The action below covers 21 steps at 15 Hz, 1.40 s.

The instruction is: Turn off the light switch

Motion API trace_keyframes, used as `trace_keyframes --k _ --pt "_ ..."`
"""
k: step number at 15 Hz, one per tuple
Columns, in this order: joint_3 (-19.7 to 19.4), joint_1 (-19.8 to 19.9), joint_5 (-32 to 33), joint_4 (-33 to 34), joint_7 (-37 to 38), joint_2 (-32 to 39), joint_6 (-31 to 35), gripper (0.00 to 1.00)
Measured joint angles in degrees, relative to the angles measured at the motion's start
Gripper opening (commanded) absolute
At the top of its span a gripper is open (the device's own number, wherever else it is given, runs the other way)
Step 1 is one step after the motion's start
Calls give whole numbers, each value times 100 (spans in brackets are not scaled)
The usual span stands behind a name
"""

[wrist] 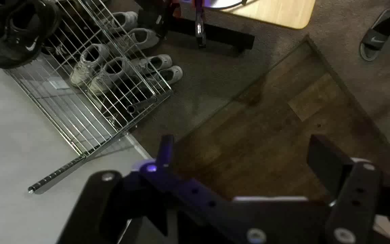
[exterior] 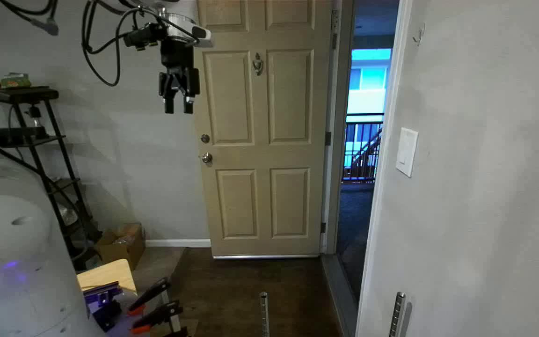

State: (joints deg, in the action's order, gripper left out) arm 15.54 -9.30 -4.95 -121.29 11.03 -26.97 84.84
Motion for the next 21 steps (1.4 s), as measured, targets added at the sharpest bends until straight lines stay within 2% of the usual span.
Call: trace_keyframes --k 11,12,14,21 --pt "-16 0 0 0 0 0 3 100" --pt "-25 0 0 0 2 0 4 75" --pt "-46 1 0 0 3 0 10 67" --pt "-188 13 0 -7 -14 313 140 20"
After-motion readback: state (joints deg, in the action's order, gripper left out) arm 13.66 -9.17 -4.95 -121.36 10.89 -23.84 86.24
